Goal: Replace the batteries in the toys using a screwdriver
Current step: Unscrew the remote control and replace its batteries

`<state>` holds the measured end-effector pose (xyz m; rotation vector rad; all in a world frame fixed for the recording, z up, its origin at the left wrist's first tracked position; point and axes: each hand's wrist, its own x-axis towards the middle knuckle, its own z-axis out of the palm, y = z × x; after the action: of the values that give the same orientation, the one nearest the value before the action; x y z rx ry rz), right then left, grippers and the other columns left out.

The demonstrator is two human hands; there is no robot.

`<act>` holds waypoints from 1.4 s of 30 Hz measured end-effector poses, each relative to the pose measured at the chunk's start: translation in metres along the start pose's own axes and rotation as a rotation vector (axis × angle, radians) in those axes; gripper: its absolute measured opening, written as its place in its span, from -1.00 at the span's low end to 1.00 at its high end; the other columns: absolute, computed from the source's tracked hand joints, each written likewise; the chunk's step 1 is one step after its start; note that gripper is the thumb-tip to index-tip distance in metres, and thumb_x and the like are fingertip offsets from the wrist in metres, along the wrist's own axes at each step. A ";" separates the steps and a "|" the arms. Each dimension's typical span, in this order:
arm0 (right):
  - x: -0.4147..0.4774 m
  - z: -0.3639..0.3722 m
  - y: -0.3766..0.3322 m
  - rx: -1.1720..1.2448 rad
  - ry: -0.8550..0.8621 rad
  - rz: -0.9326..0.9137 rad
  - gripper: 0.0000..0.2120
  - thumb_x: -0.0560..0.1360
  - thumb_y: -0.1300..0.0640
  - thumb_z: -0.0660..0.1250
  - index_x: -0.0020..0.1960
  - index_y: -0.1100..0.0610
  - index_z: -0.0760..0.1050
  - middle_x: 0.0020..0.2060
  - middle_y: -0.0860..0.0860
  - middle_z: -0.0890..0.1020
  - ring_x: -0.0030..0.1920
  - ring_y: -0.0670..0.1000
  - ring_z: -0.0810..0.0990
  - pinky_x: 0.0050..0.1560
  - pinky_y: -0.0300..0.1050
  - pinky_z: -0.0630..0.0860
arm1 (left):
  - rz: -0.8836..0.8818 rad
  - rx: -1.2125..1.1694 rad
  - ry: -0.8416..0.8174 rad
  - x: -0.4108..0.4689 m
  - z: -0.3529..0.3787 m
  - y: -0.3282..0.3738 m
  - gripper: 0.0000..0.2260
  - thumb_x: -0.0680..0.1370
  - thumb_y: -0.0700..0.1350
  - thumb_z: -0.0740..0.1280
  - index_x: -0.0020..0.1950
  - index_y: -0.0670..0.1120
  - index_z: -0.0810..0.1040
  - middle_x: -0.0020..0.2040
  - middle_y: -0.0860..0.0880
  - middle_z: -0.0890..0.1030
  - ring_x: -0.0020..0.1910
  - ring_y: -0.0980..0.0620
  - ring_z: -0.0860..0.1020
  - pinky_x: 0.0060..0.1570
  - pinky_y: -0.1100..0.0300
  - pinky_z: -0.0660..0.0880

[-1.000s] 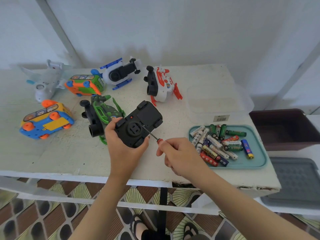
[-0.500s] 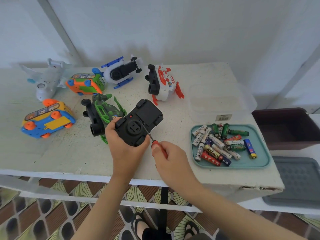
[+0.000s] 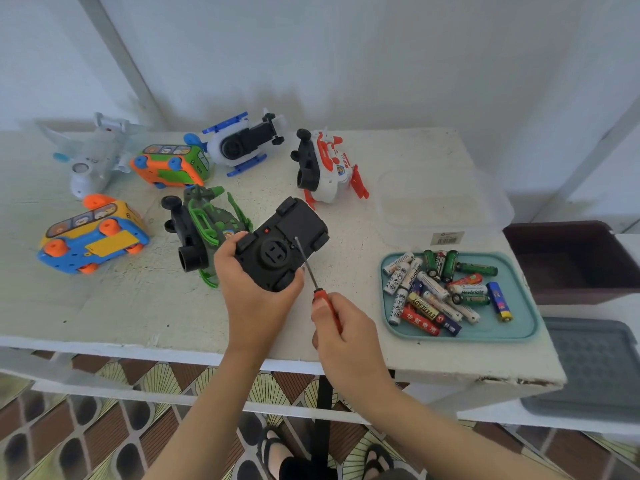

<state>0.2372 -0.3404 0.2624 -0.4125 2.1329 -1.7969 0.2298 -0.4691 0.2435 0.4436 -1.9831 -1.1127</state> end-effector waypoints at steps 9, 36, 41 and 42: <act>0.017 -0.034 -0.014 0.046 -0.109 0.148 -0.65 0.61 0.00 0.17 -0.29 0.10 0.51 -0.51 0.00 0.39 -0.53 -0.08 0.27 -0.50 -0.25 0.22 | 0.194 0.253 -0.161 -0.001 -0.016 0.003 -0.36 0.32 0.04 0.54 0.24 -0.13 0.32 0.20 -0.02 0.35 0.22 0.11 0.35 0.22 0.42 0.31; 0.020 -0.062 -0.018 -0.322 -0.055 -0.037 -0.62 0.59 0.02 0.16 -0.08 0.30 0.57 -0.31 0.23 0.59 -0.47 -0.13 0.31 -0.42 -0.24 0.27 | 0.122 0.536 -0.764 0.032 -0.052 0.009 -0.21 0.55 -0.02 0.38 0.54 0.28 -0.11 0.16 -0.03 0.48 0.01 0.10 0.42 -0.10 0.30 0.35; 0.023 -0.065 -0.020 -0.324 -0.039 -0.046 -0.66 0.60 0.04 0.17 -0.09 0.27 0.58 -0.33 0.20 0.59 -0.48 -0.14 0.34 -0.42 -0.27 0.28 | 0.028 0.342 -0.523 0.000 -0.035 0.005 -0.34 0.55 -0.10 0.38 0.55 0.06 0.12 0.34 0.02 0.39 0.29 0.09 0.35 0.23 0.20 0.32; 0.024 -0.065 -0.020 -0.326 -0.042 -0.047 -0.66 0.60 0.04 0.17 -0.09 0.27 0.58 -0.33 0.19 0.59 -0.48 -0.14 0.34 -0.43 -0.27 0.28 | 0.004 0.307 -0.485 -0.005 -0.033 0.004 -0.36 0.54 -0.11 0.40 0.53 0.04 0.14 0.35 0.02 0.37 0.34 0.07 0.34 0.30 0.16 0.32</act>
<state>0.1884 -0.2953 0.2906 -0.5767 2.4090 -1.4486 0.2589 -0.4813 0.2542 0.3469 -2.5982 -0.9779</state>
